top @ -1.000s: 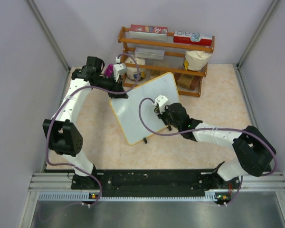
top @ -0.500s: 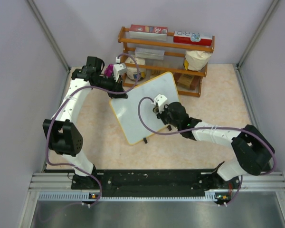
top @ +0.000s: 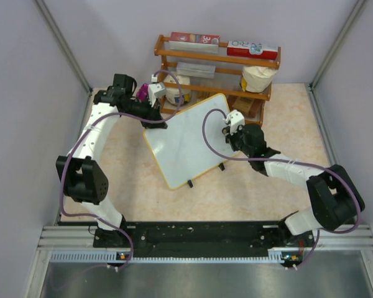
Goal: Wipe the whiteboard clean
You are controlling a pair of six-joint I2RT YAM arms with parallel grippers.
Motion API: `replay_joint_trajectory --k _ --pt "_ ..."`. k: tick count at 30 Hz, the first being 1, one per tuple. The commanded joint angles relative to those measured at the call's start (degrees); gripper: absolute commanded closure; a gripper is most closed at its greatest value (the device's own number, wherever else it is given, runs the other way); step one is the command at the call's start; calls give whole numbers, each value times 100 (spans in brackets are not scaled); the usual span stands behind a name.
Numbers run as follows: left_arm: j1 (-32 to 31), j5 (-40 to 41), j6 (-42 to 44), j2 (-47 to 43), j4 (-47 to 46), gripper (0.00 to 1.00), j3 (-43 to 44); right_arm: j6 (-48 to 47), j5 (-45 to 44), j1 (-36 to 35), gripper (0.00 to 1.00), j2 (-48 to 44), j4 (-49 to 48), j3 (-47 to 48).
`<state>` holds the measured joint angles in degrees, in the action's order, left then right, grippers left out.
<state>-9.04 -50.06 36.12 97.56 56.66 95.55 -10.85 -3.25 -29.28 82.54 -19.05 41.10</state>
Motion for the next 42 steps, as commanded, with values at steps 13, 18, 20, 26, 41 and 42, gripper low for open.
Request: replay_joint_trajectory --k 13,18,20,26,41,42 --pt "-125 146 669 -176 354 100 -142 338 245 607 100 -28 147 179" --pt "-125 128 642 -167 328 100 -142 619 596 607 100 -89 419 214" --pt "-125 120 625 -149 328 100 -150 821 799 590 100 -63 525 258" --pt "-125 102 589 -149 328 100 -142 1041 975 205 100 34 639 205" --pt "-125 102 501 -167 310 100 -142 1217 799 -1036 100 227 358 82" --pt "-125 111 501 -176 301 100 -142 1217 616 -1027 100 227 375 82"
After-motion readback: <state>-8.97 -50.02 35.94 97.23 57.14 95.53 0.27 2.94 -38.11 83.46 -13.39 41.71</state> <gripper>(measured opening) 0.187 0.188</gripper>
